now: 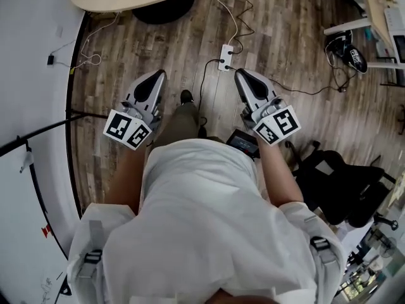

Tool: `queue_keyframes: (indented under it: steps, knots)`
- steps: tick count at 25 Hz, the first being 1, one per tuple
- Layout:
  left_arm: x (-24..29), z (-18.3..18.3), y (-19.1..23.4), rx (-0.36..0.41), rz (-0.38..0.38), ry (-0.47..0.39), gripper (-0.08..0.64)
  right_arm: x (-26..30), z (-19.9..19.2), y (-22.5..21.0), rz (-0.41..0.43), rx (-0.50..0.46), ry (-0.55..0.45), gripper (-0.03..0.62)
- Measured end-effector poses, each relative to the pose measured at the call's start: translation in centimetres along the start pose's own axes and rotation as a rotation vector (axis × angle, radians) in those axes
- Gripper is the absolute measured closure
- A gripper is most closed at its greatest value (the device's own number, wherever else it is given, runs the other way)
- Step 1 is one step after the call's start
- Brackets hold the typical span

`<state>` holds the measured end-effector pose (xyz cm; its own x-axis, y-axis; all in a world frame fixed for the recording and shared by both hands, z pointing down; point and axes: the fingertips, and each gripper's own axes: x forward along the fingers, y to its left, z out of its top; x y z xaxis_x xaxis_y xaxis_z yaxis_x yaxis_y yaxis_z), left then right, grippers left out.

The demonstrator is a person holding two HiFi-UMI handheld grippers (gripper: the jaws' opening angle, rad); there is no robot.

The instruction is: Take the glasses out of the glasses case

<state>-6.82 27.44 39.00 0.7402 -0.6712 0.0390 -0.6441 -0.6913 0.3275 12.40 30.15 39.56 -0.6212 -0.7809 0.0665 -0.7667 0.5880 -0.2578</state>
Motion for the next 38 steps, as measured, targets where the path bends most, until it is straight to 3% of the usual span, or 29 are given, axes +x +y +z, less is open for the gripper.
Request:
queue_keyframes:
  steps: [5,9,18,27,38]
  knots:
    - [3.7,2.2,6.0,-0.037,-0.001,-0.036,0.546,6.3,2.3,-2.9,-0.026,-0.023,0.038,0.566]
    - [6.0,4.4,9.7,0.002,-0.012,-0.049,0.546,11.4,4.1,-4.5,-0.032,-0.060,0.042,0.566]
    - [7.3,8.5,16.8,0.046,0.050,-0.110,0.546,18.0,7.1,-6.0,-0.037,-0.110,0.037,0.566]
    - [8.8,10.8,20.0,0.062,0.072,-0.156,0.546,21.6,8.8,-7.4,-0.016,-0.138,0.030,0.566]
    - [15.2,12.5,25.1,0.089,0.126,-0.115,0.546,29.0,9.7,-13.9,0.044,-0.097,-0.002,0.566]
